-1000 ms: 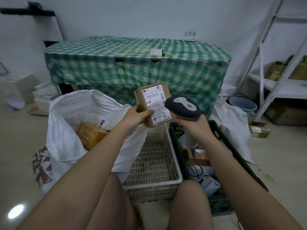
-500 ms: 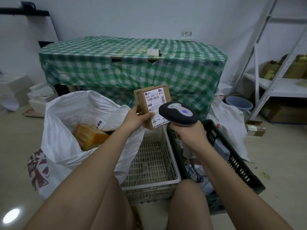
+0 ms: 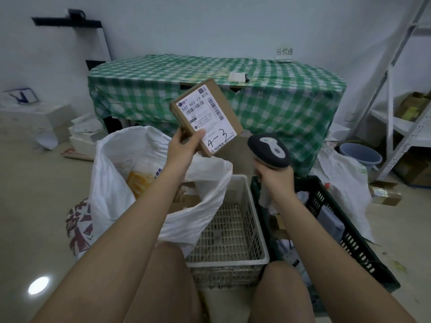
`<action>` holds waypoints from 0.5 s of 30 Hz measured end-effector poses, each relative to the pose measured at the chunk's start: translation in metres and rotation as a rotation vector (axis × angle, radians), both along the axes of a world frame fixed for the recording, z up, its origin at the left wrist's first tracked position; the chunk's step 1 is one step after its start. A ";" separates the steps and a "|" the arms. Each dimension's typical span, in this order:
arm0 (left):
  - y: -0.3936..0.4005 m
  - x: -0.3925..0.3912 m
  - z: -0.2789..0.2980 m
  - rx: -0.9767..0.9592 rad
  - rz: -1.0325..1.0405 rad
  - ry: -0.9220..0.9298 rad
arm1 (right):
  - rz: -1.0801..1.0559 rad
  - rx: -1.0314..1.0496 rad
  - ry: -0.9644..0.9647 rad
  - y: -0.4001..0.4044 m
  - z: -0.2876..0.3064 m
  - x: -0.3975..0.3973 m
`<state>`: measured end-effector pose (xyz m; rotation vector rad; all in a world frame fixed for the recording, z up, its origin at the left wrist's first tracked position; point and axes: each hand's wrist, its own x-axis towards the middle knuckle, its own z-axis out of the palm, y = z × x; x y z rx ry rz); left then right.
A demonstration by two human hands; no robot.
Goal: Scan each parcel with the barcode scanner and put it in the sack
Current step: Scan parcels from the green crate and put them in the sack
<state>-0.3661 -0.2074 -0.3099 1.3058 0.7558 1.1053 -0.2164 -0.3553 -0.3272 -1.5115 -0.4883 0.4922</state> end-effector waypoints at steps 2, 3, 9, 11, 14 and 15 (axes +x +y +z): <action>0.017 -0.019 -0.003 0.065 0.118 0.121 | 0.018 -0.039 -0.003 0.024 -0.010 -0.002; 0.025 -0.029 -0.007 0.096 0.192 0.249 | 0.019 -0.058 -0.017 0.035 -0.015 -0.005; 0.055 -0.084 -0.047 0.239 0.137 1.423 | 0.060 -0.247 -0.039 0.080 -0.046 -0.020; 0.060 -0.088 -0.056 0.206 0.096 1.410 | 0.057 -0.273 -0.033 0.088 -0.051 -0.025; 0.064 -0.075 -0.058 0.282 0.036 1.270 | 0.045 -0.311 -0.063 0.092 -0.056 -0.022; 0.063 -0.068 -0.057 0.307 0.009 1.235 | 0.044 -0.301 -0.045 0.091 -0.057 -0.021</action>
